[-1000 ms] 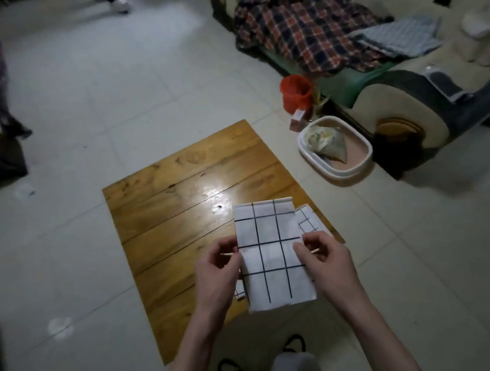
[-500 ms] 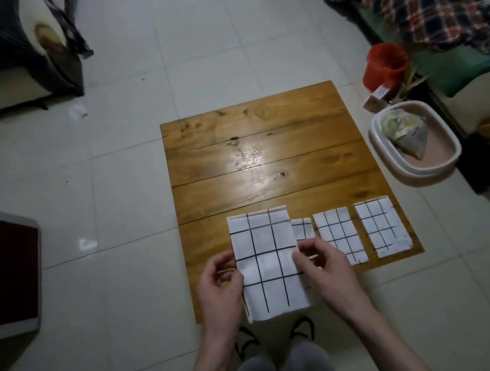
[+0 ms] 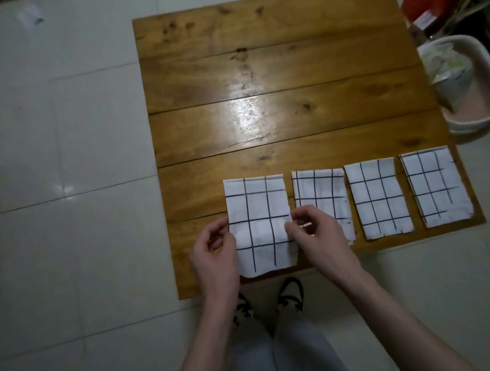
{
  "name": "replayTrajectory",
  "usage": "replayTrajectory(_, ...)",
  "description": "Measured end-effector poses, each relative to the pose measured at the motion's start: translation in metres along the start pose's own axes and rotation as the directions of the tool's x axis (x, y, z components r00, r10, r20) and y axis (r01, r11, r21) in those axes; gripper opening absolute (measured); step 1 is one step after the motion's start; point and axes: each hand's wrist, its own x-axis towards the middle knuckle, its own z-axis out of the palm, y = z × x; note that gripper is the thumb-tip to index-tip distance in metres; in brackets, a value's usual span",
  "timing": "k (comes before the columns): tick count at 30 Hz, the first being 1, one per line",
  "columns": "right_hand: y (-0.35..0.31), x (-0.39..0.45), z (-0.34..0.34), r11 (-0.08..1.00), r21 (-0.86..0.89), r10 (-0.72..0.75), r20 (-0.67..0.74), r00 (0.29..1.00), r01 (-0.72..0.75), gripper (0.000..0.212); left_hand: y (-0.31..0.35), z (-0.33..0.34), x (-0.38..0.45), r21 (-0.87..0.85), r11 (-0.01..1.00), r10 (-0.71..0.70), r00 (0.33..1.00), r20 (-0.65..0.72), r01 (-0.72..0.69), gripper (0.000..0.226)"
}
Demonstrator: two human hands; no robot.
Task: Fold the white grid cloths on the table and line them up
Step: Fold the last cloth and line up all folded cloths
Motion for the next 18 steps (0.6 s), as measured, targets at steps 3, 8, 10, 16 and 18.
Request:
replayTrajectory(3, 0.016, 0.018, 0.015, 0.999, -0.045, 0.003, 0.005, 1.0, -0.003, 0.017, -0.022, 0.006, 0.015, 0.012, 1.0, -0.013, 1.0, -0.023, 0.013, 0.022)
replayTrajectory(8, 0.03, 0.037, 0.034, 0.994, -0.107, -0.002, -0.022, 1.0, 0.0, 0.022, -0.042, 0.012, 0.036, 0.034, 0.998, -0.056, 0.997, -0.056, 0.058, 0.024)
replayTrajectory(10, 0.032, 0.042, 0.04, 0.989, -0.145, -0.021, -0.055, 0.998, 0.013, 0.022, -0.047, 0.015, 0.043, 0.05, 0.995, -0.082, 0.995, -0.053, 0.085, 0.027)
replayTrajectory(16, 0.036, 0.051, 0.061, 0.965, -0.262, -0.037, -0.161, 0.986, -0.007, 0.027, -0.058, 0.023, 0.058, 0.187, 0.969, -0.159, 0.987, -0.034, 0.163, 0.038)
replayTrajectory(18, 0.038, 0.052, 0.065, 0.956, -0.292, -0.038, -0.171, 0.985, -0.014, 0.026, -0.058, 0.024, 0.06, 0.234, 0.961, -0.151, 0.989, -0.01, 0.149, 0.04)
